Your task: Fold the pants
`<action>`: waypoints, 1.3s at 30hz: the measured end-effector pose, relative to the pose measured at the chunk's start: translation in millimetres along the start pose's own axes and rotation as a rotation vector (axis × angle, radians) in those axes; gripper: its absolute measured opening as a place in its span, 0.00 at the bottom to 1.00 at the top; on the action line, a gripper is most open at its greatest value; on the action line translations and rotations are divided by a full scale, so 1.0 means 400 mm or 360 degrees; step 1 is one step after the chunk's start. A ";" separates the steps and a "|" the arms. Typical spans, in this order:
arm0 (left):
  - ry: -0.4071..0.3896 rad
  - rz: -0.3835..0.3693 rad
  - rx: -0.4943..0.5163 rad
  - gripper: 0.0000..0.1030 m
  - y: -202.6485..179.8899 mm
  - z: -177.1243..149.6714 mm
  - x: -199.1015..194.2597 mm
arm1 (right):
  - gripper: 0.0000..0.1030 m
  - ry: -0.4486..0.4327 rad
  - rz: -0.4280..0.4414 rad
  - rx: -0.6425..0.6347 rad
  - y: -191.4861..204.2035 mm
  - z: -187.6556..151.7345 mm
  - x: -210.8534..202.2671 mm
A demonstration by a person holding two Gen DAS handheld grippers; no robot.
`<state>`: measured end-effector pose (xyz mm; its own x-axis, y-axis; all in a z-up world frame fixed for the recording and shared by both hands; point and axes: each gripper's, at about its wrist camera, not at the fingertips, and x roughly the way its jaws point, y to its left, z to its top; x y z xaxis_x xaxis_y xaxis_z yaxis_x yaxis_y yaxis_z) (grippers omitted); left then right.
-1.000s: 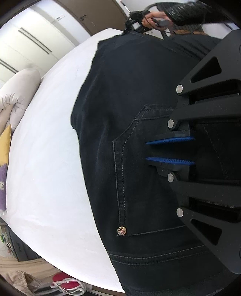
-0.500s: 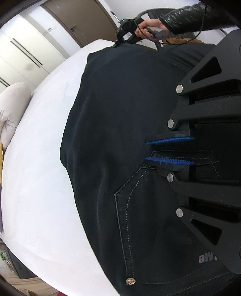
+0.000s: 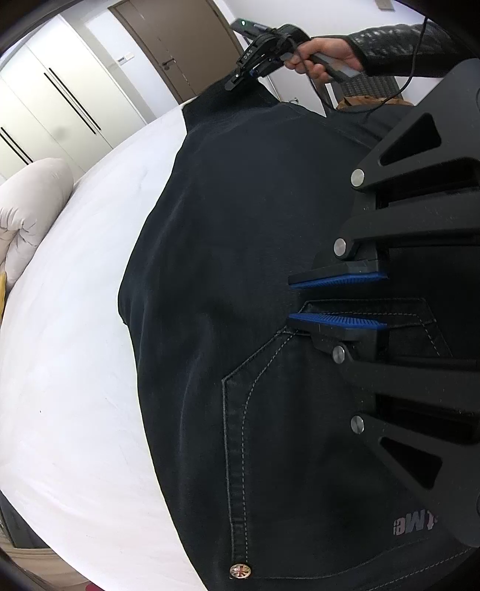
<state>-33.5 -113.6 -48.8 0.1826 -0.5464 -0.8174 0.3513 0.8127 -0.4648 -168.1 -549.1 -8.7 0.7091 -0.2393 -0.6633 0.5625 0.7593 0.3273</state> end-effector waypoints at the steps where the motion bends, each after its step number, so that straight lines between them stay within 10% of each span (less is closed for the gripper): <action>1: 0.0002 -0.0007 -0.0006 0.13 0.001 0.001 0.000 | 0.11 0.0012 -0.0024 -0.0109 0.037 -0.010 0.000; 10: 0.0013 -0.0096 -0.0143 0.13 0.023 0.018 -0.011 | 0.11 0.0229 -0.0306 -0.1277 0.322 -0.234 0.084; 28: 0.0099 -0.0445 -0.0246 0.14 -0.104 0.096 0.047 | 0.12 0.0130 -0.0281 -0.1336 0.343 -0.271 0.061; 30: 0.0123 -0.0531 -0.0303 0.26 -0.119 0.107 0.058 | 0.11 0.0095 -0.0258 -0.1354 0.367 -0.273 0.035; 32: 0.0112 -0.0597 -0.0366 0.81 -0.129 0.117 0.063 | 0.12 0.0065 -0.0225 -0.1382 0.393 -0.283 0.011; 39: 0.0122 -0.0686 -0.0420 0.92 -0.153 0.140 0.081 | 0.12 0.0049 -0.0042 -0.1572 0.530 -0.386 -0.058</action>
<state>2.1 -192.4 -27.6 0.0006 -0.8350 -0.5502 0.1338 0.5453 -0.8275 -131.0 -289.2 -27.7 0.6820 -0.2583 -0.6842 -0.0397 0.9211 -0.3873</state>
